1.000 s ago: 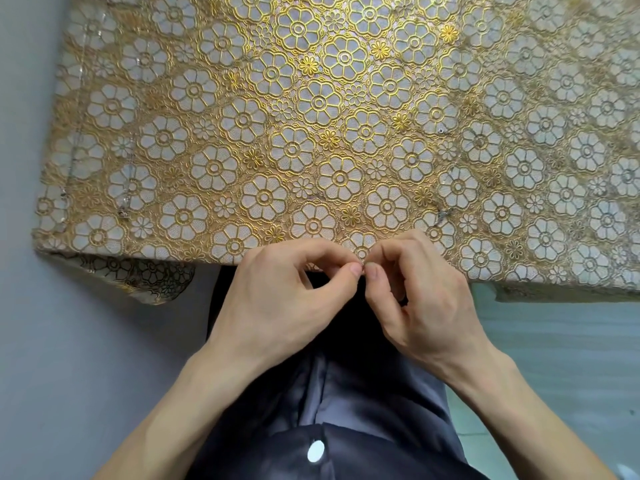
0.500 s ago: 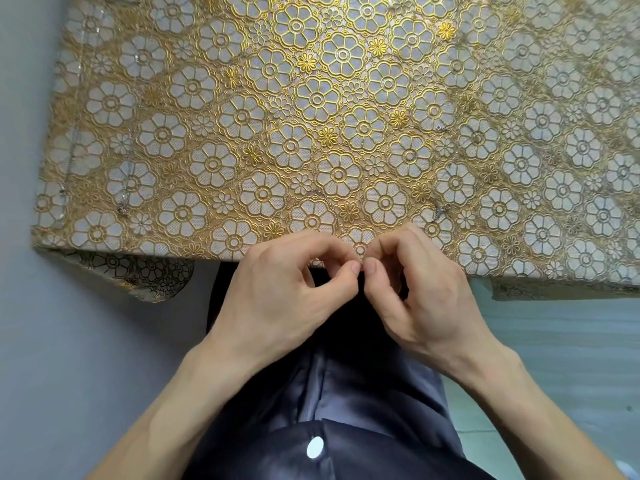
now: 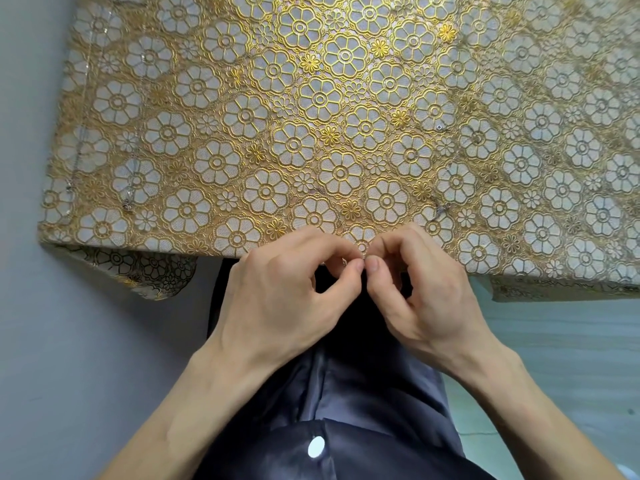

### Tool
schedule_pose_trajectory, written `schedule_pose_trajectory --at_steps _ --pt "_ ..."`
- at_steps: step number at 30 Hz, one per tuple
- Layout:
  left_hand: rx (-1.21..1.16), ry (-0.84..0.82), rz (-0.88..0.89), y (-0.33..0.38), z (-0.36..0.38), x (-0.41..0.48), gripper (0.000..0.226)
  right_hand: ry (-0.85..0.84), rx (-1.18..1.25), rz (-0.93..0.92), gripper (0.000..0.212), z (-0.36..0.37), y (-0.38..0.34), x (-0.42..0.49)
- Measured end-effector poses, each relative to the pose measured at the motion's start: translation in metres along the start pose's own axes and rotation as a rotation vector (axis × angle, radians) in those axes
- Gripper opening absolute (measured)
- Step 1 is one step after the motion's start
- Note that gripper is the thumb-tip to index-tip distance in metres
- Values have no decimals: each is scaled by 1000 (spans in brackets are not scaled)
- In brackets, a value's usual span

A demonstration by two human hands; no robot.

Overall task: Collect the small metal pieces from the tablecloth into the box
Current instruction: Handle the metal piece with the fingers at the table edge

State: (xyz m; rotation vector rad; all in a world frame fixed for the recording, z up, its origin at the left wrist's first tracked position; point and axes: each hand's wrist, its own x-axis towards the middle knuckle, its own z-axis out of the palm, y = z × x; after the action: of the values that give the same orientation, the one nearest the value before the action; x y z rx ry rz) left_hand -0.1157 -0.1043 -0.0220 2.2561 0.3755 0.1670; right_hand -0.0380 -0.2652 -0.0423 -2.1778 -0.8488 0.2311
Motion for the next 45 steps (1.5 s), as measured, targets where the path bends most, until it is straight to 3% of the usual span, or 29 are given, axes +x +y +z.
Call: schedule_pose_trajectory --at_steps 13,18,25,28,31,33,40,43,45 --pt "113 102 46 1 7 -2 9 -1 -6 75 19 2 -7 1" --pt "283 220 190 1 14 -6 15 -86 70 231 15 -7 -16 8" --pt "293 309 271 -8 20 -6 18 -113 27 331 16 -6 -23 11" --pt "287 312 208 -6 24 -8 17 -89 6 386 18 -3 -25 9" --pt "120 248 34 -3 26 -7 12 -88 -15 415 16 -3 -25 8" --pt "118 239 84 -5 27 -7 11 -98 -9 414 17 -6 -25 9" --pt "243 366 324 -14 26 -8 11 -223 450 725 22 -10 -30 14" --pt "186 358 282 -14 29 -9 10 -236 480 737 20 -13 -33 16" --pt "51 298 153 -10 29 -7 9 -221 488 711 20 -13 -33 15"
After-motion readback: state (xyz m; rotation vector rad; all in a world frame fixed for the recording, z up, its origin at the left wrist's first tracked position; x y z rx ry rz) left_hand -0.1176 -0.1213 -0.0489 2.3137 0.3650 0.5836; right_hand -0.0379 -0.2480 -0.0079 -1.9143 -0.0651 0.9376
